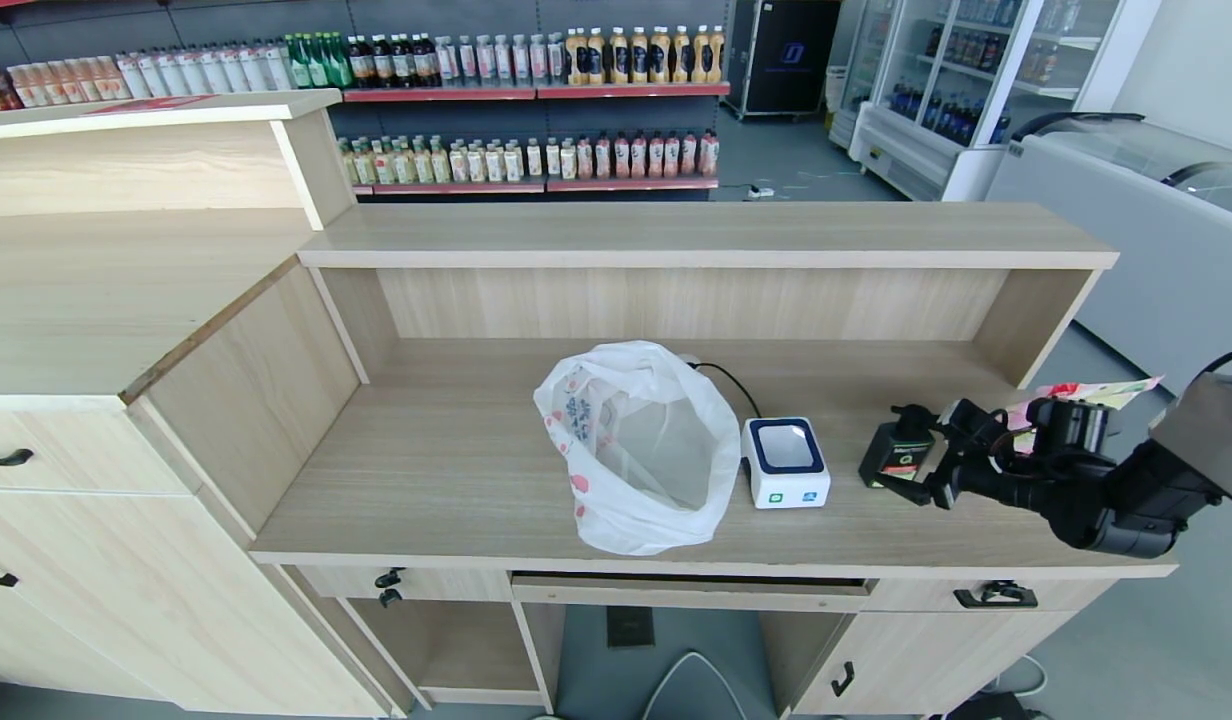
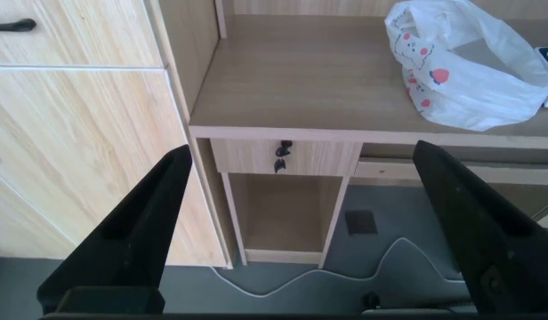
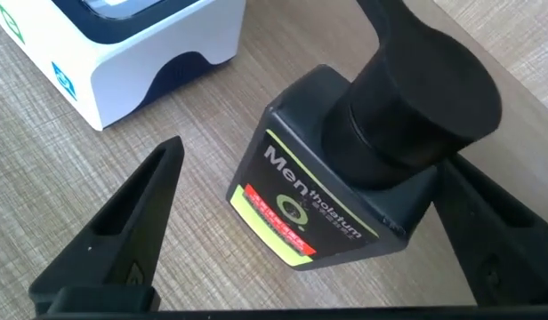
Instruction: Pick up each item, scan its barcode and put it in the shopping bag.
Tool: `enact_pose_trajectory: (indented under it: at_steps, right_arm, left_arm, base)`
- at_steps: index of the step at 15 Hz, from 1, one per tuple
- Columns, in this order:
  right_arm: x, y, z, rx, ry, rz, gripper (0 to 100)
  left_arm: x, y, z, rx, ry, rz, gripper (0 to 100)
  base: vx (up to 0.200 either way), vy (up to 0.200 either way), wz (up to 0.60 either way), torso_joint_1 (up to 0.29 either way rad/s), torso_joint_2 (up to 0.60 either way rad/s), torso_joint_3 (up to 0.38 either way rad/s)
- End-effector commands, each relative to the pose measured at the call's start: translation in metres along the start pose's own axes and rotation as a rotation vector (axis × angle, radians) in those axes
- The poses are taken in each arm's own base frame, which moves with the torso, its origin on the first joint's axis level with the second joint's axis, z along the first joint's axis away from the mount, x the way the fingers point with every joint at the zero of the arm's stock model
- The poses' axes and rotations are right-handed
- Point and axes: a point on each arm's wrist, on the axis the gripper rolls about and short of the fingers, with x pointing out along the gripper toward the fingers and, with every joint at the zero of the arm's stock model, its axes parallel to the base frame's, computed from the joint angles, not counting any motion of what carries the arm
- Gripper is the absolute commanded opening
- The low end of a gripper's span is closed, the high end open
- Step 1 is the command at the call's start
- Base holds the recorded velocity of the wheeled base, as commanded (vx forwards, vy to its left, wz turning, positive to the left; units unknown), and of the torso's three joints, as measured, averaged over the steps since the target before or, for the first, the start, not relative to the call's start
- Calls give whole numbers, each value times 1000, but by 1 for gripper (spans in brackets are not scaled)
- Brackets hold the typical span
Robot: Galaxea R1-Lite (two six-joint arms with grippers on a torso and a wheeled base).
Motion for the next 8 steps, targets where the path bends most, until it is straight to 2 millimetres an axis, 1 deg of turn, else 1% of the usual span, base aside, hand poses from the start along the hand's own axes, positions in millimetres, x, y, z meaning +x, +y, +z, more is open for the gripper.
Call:
enact_pose_trajectory:
  at_steps: [1,4,6,8]
  right_arm:
    - [7,7,-3,6,-2,21,100]
    - [19,10,-3,-2,-27,48,100]
    - [23,11,-2,-8,-32,53,100]
    - [22,11,-1,-7,-32,52,100]
  left_arm:
    - [0,0,0,0,-1,1,100]
    - [0,0,0,0,-2,1,100]
    - [0,0,0,0,-1,1,100]
    - [0,0,0,0,-1,1,100]
  base:
    - [0,0,0,0,0,0]
    - [0,0,0,0,0,0]
    - [0,0,0,0,0,0]
    - [0,0,0,0,0,0]
